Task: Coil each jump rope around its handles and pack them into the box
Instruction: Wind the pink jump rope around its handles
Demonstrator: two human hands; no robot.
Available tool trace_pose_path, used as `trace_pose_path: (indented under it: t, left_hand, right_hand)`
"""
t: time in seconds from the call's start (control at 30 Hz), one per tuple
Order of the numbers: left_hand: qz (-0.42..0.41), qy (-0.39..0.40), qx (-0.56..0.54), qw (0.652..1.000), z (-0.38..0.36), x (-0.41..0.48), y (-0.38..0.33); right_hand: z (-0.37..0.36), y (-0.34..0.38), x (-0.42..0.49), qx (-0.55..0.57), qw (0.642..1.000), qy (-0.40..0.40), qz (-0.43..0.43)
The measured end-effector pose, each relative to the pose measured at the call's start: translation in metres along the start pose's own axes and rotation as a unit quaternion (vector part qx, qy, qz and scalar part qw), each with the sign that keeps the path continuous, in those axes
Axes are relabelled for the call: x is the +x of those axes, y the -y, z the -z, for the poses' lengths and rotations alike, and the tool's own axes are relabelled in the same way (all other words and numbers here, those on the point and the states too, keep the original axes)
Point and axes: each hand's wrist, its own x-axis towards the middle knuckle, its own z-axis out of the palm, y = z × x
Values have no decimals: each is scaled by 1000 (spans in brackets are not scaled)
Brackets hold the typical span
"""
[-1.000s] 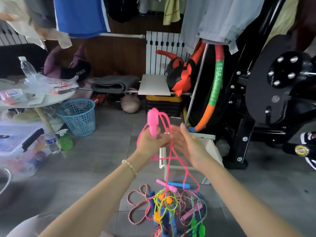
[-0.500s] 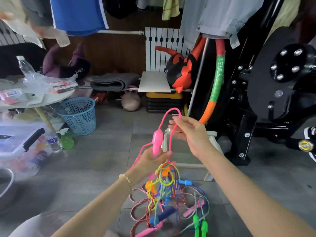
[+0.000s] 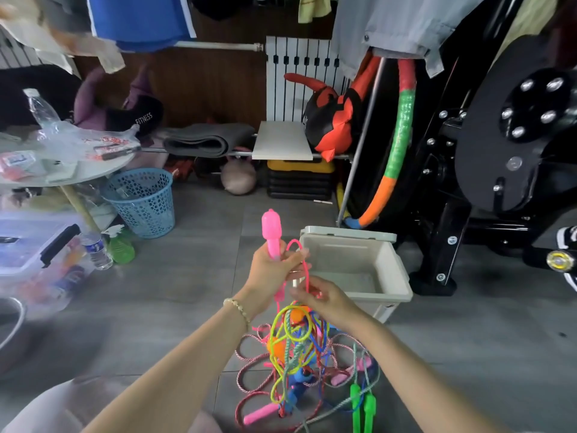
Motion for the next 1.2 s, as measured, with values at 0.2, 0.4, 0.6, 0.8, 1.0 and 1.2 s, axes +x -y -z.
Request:
trace_pose_path:
  t: [0.2, 0.4, 0.6, 0.8, 1.0, 1.2]
  left_hand:
    - [-2, -47, -55, 997, 6, 1, 0]
    - [-20, -34, -81, 996, 0, 4, -14]
    - [42, 55, 14, 997, 0, -5, 0]
    - [53, 133, 188, 972, 3, -30, 41]
    - [16, 132, 247, 960, 4, -33, 42]
    - [-11, 111, 225, 968, 3, -36, 39]
  right_hand:
    - [0, -17, -10, -99, 995, -2, 23]
    - [8, -33, -22, -112, 993, -31, 13]
    - [18, -16, -19, 14, 997, -71, 7]
    - [33, -2, -14, 106, 989, -106, 11]
    - [32, 13, -7, 210, 972, -102, 33]
    - [36, 18, -8, 236, 966, -105, 30]
